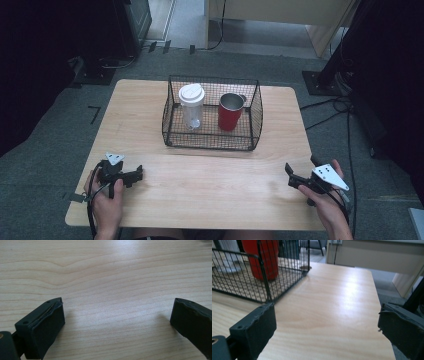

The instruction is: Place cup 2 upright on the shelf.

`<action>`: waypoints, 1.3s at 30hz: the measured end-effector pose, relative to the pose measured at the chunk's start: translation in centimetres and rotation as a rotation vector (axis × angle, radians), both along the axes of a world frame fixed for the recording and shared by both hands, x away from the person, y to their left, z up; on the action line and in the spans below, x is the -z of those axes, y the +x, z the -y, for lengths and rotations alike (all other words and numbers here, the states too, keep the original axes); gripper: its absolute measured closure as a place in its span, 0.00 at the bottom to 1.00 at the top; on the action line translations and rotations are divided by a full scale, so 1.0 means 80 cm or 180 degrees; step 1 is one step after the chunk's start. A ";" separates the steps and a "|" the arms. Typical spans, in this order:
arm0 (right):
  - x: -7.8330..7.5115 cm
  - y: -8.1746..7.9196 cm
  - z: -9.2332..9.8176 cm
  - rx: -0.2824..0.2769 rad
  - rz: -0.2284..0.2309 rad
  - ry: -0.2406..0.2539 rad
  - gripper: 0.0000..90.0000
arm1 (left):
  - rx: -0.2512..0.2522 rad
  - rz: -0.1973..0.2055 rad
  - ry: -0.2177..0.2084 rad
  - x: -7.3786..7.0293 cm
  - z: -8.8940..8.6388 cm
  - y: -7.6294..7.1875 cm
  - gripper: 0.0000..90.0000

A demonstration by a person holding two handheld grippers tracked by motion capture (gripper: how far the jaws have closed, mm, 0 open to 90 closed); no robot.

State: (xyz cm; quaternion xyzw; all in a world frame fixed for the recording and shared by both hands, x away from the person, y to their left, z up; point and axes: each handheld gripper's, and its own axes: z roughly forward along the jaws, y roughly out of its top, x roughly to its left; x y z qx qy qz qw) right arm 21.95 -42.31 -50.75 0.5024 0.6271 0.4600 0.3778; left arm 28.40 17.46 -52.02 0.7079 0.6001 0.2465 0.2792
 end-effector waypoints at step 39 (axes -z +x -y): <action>0.027 -0.013 0.008 0.0230 -0.1451 -0.0135 0.06 | 0.0002 0.0003 -0.0002 0.000 0.000 0.000 0.00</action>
